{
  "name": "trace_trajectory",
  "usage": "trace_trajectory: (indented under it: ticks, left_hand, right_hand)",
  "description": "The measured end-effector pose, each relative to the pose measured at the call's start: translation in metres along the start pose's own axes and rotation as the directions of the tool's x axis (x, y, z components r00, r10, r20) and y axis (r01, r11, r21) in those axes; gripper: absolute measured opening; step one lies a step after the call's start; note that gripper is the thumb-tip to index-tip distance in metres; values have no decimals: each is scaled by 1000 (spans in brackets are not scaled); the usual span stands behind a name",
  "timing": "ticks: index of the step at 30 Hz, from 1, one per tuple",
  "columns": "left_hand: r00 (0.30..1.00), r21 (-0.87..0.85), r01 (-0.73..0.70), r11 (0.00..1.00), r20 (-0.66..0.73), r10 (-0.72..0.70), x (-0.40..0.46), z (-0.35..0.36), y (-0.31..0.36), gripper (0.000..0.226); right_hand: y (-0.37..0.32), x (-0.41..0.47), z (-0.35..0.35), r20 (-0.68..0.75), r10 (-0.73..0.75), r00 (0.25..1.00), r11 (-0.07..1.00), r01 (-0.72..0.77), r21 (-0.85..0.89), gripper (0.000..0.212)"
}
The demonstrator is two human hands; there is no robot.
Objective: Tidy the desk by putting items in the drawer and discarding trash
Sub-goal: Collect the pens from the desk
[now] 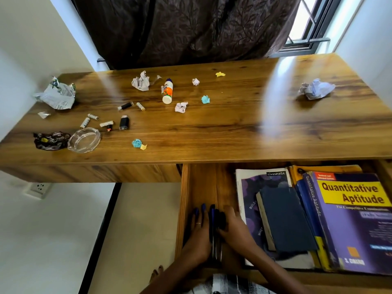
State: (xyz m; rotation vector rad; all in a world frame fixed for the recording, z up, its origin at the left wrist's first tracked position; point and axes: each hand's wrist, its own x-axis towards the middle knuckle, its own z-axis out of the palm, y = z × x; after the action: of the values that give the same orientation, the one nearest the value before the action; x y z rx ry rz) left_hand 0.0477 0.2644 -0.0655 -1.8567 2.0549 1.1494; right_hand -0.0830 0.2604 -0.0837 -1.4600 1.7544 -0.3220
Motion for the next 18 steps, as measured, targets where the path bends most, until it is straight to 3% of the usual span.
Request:
trace_trajectory:
  ticks: [2, 6, 8, 10, 14, 18]
  left_hand:
    - [999, 138, -4, 990, 46, -3, 0, -1, 1, 85]
    - [999, 268, 34, 963, 31, -43, 3, 9, 1, 111]
    - [997, 173, 75, 982, -10, -75, 3, 14, 1, 99]
    - [994, 147, 29, 989, -111, -13, 1, 9, 2, 82]
    - [941, 439, -135, 888, -224, 254, 17, -19, 4, 67]
    - [970, 692, -122, 711, -70, 234, 37, -48, 15, 33]
  right_hand:
    - [1, 2, 0, 8, -11, 1000, 999, 12, -31, 52]
    - [4, 2, 2, 9, -26, 1000, 998, 26, -52, 51]
    - [5, 2, 1, 0, -38, 999, 997, 38, -62, 51]
    - [5, 3, -2, -40, -56, 998, 995, 52, -80, 47]
    - [-3, 15, -9, -99, -105, 990, 988, 92, -127, 39]
    - [-12, 27, -11, 21, -138, 990, 975, 139, -171, 50]
